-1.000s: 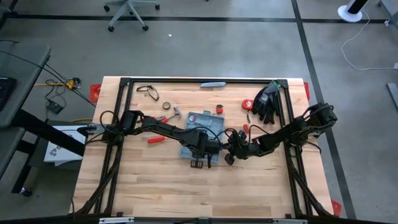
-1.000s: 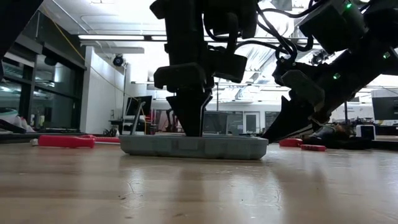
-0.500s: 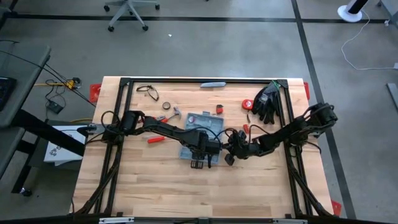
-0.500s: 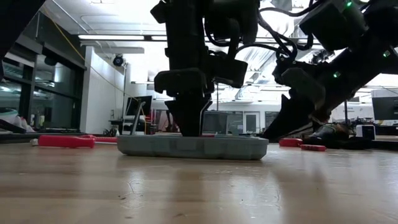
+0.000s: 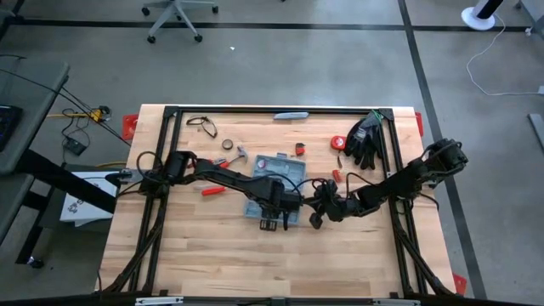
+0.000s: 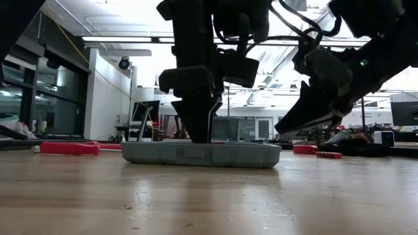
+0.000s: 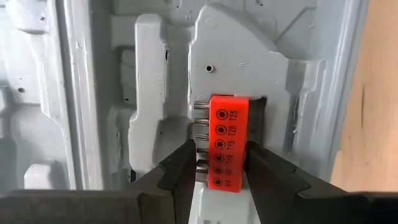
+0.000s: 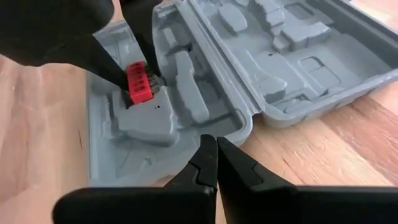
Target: Prefit tool cases
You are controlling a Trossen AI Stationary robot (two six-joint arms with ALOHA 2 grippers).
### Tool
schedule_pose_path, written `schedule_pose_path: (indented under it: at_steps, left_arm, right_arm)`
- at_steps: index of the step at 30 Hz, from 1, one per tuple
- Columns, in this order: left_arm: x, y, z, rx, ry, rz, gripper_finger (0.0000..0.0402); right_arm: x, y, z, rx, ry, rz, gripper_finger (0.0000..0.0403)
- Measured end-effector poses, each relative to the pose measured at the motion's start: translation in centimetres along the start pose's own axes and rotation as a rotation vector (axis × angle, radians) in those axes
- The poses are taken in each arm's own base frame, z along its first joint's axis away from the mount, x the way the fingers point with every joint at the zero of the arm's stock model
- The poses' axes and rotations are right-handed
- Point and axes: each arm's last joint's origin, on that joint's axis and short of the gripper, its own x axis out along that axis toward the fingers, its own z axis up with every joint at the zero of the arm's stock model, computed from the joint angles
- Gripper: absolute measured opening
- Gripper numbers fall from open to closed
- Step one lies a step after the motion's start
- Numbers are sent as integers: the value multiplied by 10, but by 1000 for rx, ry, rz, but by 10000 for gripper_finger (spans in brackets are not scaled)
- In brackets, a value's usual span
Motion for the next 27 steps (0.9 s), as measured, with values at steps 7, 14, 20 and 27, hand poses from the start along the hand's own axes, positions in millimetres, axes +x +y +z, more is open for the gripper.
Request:
schedule_pose_path:
  at_steps: [7,14,20,27]
  left_arm:
    - [-8,2,-3,9,14,1,127]
    - [-25,7,-9,8,28,63,127]
    - [-57,12,-21,-52,-60,325,127]
    - [-63,12,-53,-155,-227,245,127]
  right_arm:
    - [0,2,2,11,-18,14,0]
    - [0,3,3,16,-14,45,0]
    - [6,11,9,0,-28,118,0]
    - [34,31,35,-134,49,133,0]
